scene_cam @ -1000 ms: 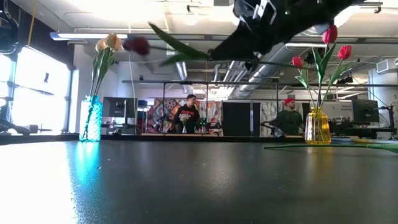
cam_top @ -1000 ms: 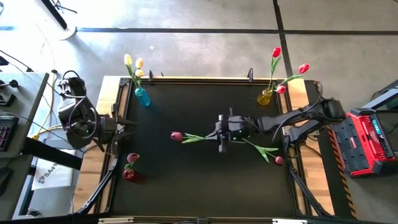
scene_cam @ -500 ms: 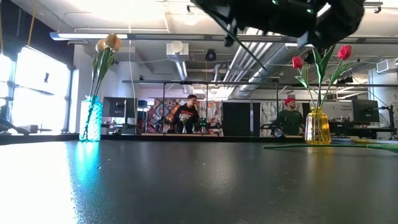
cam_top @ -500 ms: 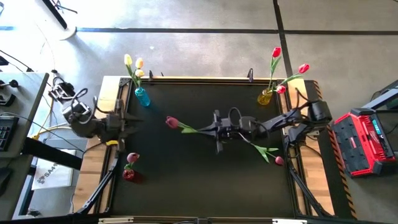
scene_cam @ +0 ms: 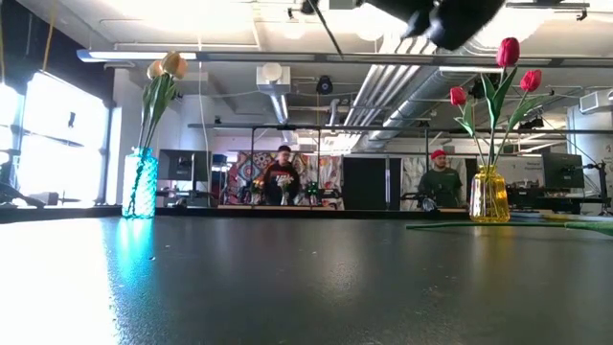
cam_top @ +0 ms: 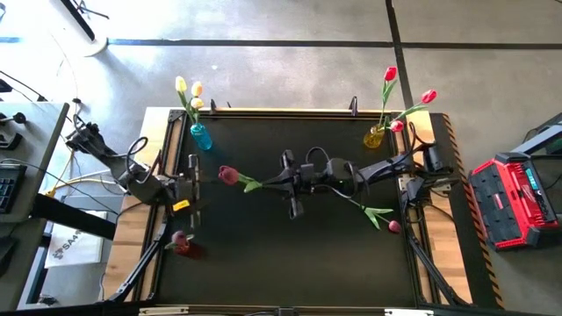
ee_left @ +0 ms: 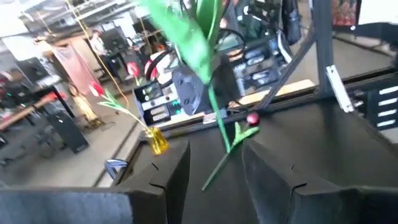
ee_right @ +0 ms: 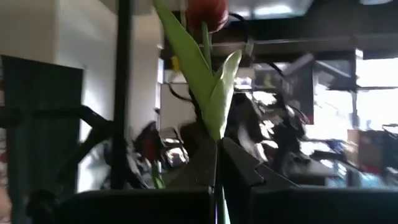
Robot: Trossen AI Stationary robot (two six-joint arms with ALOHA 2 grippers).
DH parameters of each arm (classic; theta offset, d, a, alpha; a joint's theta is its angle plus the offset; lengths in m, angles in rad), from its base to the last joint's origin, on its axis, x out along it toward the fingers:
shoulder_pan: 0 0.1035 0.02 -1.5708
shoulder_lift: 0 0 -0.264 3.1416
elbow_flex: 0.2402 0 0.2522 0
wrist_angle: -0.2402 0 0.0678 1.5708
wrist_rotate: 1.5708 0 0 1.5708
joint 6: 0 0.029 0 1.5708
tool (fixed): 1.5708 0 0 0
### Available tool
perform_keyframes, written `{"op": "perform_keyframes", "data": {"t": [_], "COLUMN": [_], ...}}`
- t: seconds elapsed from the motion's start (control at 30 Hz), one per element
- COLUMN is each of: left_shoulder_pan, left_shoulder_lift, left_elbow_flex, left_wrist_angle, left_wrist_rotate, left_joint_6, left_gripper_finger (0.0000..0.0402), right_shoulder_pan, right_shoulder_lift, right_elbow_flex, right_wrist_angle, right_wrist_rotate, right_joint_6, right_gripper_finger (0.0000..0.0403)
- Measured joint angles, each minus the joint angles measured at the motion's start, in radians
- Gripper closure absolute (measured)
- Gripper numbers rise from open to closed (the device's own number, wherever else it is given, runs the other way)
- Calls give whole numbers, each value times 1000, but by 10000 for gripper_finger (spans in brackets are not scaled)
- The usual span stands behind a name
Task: Sort flowers into vase by color
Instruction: Put the left dark red tulip into the red vase
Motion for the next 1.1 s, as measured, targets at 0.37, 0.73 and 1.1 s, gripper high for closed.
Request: {"op": "perform_keyframes", "data": {"t": [0.37, 0.73, 1.1], "left_shoulder_pan": [43, 72, 103], "left_shoulder_lift": [48, 47, 47], "left_elbow_flex": [-2, -2, -2], "left_wrist_angle": [174, 183, 190], "left_wrist_rotate": [68, 147, 154], "left_joint_6": [124, 132, 132], "left_gripper_finger": [265, 275, 358], "right_shoulder_pan": [-8, -45, -46], "right_shoulder_lift": [93, 116, 116], "right_elbow_flex": [197, 236, 236], "right_wrist_angle": [-171, -218, -227], "right_wrist_rotate": [-41, -54, -51], "right_joint_6": [-49, -75, -73], "right_gripper_finger": [403, 403, 394]}}
